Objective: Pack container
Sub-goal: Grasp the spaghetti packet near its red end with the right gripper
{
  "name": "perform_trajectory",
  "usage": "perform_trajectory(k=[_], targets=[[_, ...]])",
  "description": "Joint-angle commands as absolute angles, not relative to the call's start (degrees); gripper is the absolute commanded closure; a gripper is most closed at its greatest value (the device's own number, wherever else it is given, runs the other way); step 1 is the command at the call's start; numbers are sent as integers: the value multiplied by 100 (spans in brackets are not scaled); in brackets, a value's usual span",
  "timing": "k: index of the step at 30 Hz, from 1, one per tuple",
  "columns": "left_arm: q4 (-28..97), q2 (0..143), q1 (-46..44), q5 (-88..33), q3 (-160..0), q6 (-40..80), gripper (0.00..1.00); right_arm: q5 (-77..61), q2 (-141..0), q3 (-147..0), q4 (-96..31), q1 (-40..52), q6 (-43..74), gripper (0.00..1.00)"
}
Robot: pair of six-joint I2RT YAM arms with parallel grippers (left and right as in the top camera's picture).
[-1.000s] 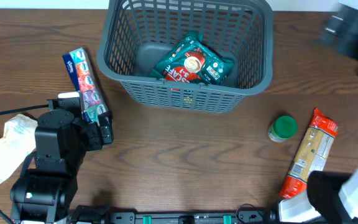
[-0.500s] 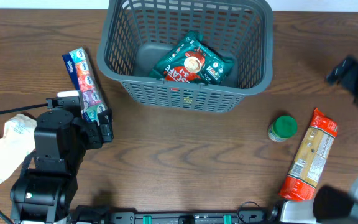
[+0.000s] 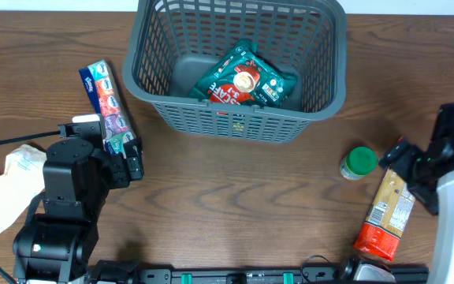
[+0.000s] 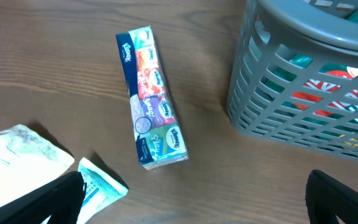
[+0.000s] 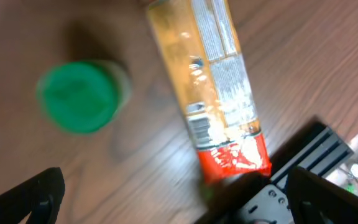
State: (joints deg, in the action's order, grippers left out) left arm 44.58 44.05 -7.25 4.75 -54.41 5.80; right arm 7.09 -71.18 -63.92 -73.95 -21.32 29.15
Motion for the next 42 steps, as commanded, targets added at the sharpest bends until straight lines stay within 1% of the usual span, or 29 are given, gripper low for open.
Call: perform_trajectory(k=[1, 6, 16, 22, 31, 37, 42], targets=[[4449, 4412, -742, 521, -5557, 611, 1, 937, -7105, -5791, -6976, -2351, 3006, 1], [4447, 4412, -742, 521, -5557, 609, 1, 810, -7109, -5168, -6202, -2587, 2985, 1], [4447, 4412, -742, 523, -5557, 609, 2, 886, -7118, -4099, -4792, -2596, 2888, 1], [4447, 4412, -742, 523, -5557, 609, 1, 886, -7126, -3688, -4123, -2596, 1999, 1], [4447, 4412, -742, 523, -5557, 609, 1, 1245, -7179, -3629, -3942, -2753, 1970, 1], [4447, 4412, -742, 523, -5557, 609, 2, 1264, -7631, -3627, -3844, -3076, 1964, 1], [4442, 4412, -742, 521, -5557, 611, 1, 1256, -8171, -3625, -3597, -3120, 1966, 1]])
